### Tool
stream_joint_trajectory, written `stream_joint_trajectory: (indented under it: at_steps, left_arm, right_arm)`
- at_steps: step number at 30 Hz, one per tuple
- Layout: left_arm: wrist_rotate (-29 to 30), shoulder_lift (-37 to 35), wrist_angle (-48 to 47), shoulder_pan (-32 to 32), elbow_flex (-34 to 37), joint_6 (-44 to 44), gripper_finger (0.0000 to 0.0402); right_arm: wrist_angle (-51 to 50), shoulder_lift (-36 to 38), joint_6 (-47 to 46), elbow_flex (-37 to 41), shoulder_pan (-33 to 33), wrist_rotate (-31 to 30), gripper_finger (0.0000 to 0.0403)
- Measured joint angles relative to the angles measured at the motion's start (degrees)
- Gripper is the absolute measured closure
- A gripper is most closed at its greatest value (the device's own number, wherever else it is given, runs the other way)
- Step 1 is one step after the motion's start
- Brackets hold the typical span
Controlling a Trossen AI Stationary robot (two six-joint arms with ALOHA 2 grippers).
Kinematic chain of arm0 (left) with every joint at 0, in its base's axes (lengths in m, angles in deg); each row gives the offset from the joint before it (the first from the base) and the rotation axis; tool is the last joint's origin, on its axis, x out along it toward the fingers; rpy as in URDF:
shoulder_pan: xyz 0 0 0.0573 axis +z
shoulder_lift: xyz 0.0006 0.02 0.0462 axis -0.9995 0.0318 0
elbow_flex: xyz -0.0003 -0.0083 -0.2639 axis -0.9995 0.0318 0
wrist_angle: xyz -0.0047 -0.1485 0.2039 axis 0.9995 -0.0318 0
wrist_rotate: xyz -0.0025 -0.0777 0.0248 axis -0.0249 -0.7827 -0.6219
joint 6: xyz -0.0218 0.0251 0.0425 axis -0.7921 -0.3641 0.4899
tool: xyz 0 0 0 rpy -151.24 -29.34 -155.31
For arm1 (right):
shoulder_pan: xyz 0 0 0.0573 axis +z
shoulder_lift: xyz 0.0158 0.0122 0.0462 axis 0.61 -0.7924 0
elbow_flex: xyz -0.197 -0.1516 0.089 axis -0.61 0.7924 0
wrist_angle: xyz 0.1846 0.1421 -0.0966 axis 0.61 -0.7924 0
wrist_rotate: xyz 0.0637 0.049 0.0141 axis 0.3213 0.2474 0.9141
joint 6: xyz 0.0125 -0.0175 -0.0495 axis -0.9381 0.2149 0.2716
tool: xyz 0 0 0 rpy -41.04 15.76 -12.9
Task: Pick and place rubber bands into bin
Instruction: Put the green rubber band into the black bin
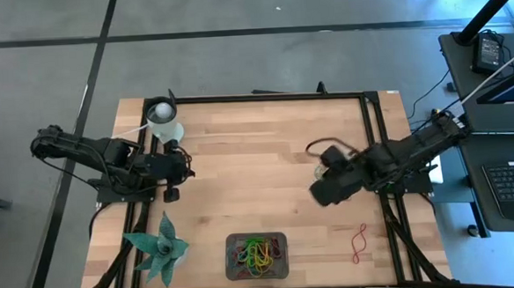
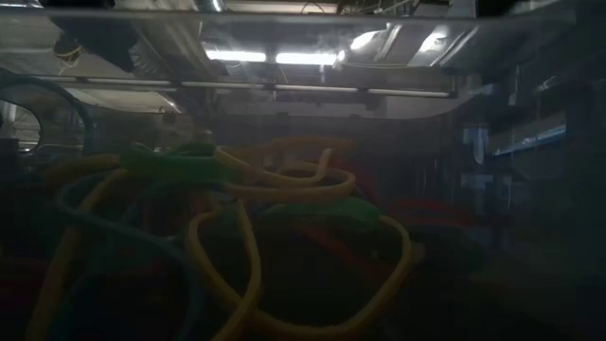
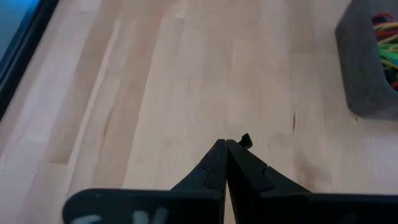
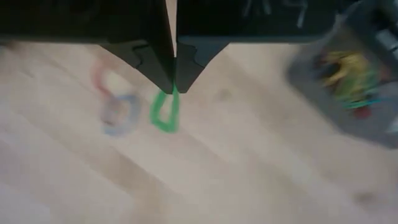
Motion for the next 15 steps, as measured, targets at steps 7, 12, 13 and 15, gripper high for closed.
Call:
stream_joint_trajectory:
  at_steps: [7,12,13,15]
  left_arm:
    - [-0.25,0.00,0.00,-0.01,0.00,3.23,0.0398]
    - [-0.23,0.00,0.00,-0.01,0.00,3.32,0.0398]
    - [-0.21,0.00,0.00,0.01,0.00,3.32,0.0398]
    - [-0.18,0.00,0.00,0.00,0.00,3.32,0.0398]
  right_arm:
    - [4.52,-14.63,9.98,-14.74,1.74,0.04,0.0403]
    - [4.60,-24.89,17.56,-26.75,2.11,0.58,0.0403]
    - [4.67,-26.63,19.03,-28.95,2.11,0.76,0.0403]
    - [4.65,-29.94,21.44,-33.04,2.11,1.17,0.0403]
